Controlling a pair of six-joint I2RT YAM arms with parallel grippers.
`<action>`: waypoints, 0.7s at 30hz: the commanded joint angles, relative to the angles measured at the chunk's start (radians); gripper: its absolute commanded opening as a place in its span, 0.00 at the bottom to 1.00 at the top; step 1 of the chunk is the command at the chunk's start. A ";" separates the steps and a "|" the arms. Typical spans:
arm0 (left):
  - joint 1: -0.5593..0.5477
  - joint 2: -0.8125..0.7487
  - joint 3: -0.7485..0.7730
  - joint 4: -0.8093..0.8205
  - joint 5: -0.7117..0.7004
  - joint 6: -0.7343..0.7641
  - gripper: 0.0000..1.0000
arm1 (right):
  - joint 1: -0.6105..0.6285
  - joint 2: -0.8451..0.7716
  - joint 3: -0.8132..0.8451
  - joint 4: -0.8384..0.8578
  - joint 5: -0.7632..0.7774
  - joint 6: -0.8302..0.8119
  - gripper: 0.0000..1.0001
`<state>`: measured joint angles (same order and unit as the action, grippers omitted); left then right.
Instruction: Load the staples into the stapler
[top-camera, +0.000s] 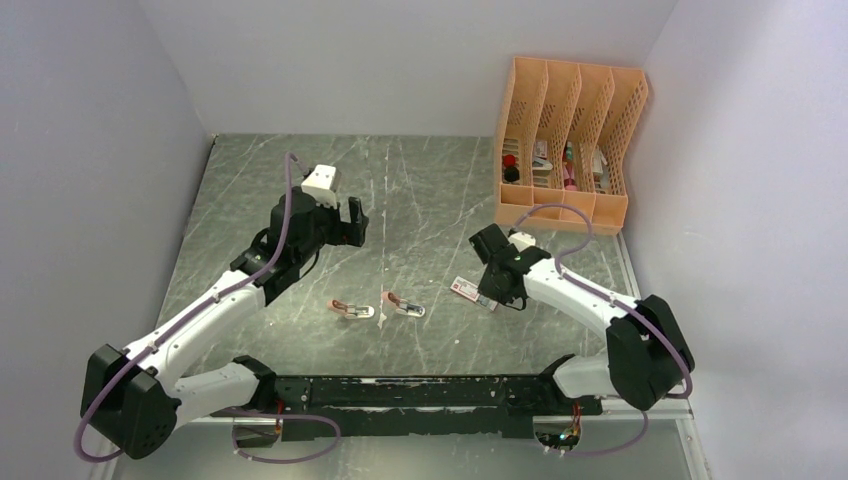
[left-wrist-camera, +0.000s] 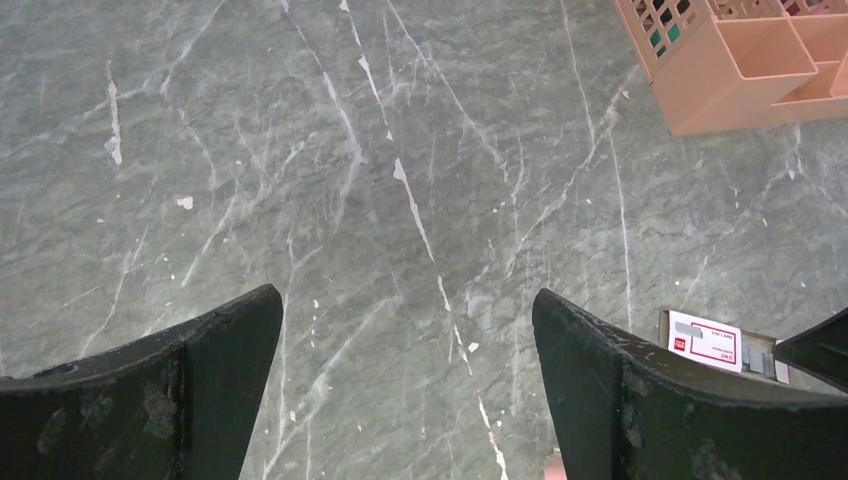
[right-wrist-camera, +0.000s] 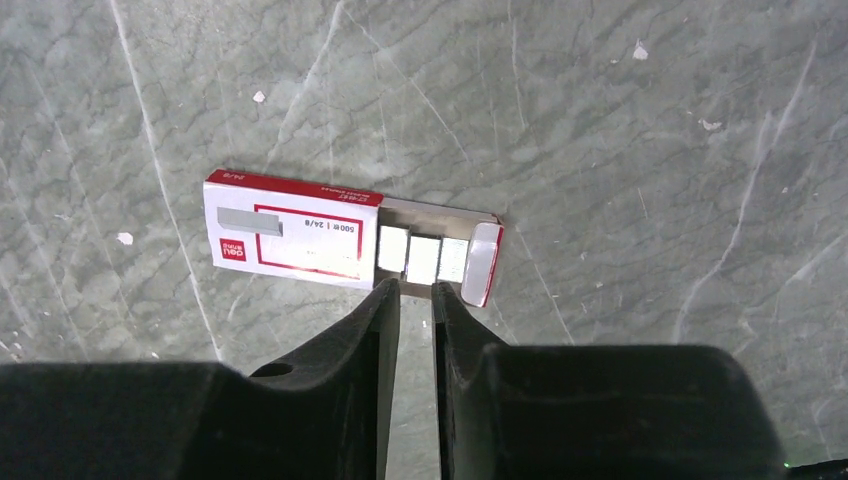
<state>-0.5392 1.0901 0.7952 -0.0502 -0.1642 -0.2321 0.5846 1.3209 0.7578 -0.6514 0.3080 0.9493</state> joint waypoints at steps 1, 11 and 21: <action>0.008 -0.016 0.011 0.002 0.030 0.004 0.99 | 0.009 0.020 -0.012 0.026 -0.007 0.018 0.24; 0.008 -0.014 0.012 0.003 0.033 0.002 0.99 | 0.014 0.054 -0.031 0.038 0.003 0.013 0.26; 0.008 -0.025 0.010 -0.001 0.028 0.003 0.99 | 0.015 0.082 -0.026 0.039 0.016 0.003 0.26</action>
<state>-0.5392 1.0885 0.7952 -0.0509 -0.1516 -0.2321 0.5949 1.3899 0.7391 -0.6201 0.3035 0.9459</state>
